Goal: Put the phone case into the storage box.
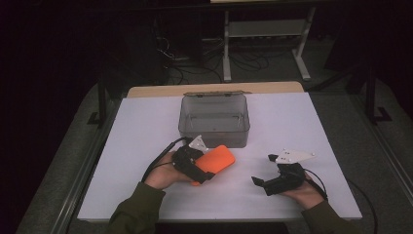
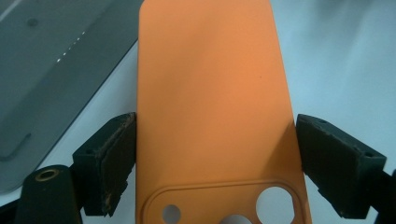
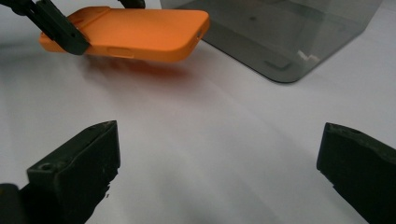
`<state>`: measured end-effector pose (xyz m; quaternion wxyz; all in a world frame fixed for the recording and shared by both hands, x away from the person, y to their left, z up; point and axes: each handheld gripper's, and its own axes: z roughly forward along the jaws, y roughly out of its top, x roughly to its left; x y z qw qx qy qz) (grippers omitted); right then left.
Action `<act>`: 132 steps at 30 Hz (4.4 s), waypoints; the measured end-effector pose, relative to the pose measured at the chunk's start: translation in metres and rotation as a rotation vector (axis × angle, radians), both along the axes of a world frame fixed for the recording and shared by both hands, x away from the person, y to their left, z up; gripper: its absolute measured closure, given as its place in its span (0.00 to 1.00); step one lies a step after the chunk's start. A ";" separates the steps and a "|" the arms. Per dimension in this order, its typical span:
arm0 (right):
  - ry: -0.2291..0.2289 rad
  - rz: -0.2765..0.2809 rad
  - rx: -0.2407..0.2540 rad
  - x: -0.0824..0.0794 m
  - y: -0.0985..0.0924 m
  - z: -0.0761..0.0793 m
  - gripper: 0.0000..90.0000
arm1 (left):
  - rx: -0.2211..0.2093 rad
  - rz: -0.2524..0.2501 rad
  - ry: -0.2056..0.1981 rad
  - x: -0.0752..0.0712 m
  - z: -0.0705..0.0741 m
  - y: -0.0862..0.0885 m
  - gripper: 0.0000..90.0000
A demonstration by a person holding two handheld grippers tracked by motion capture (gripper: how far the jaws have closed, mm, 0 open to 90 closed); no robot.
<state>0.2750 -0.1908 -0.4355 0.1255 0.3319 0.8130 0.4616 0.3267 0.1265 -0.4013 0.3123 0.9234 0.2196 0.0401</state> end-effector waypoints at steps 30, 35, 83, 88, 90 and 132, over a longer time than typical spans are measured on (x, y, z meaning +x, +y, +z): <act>-0.012 0.009 -0.013 0.006 0.006 0.000 0.00 | 0.012 -0.073 0.029 0.017 0.023 0.008 0.17; -0.012 0.011 -0.006 0.010 0.009 0.000 0.00 | 0.010 -0.074 0.030 0.018 0.023 0.008 0.17; -0.031 0.074 -0.016 0.049 0.052 0.006 0.00 | -0.002 -0.079 0.031 0.019 0.026 0.009 0.17; -0.055 0.073 -0.036 0.050 0.054 0.005 0.00 | 0.002 -0.080 0.031 0.018 0.026 0.008 0.17; -0.067 0.072 -0.046 0.050 0.054 0.005 0.00 | 0.000 -0.078 0.033 0.018 0.025 0.008 0.17; -0.246 0.071 -0.164 0.042 0.058 0.007 0.00 | 0.004 -0.074 0.030 0.019 0.025 0.009 0.17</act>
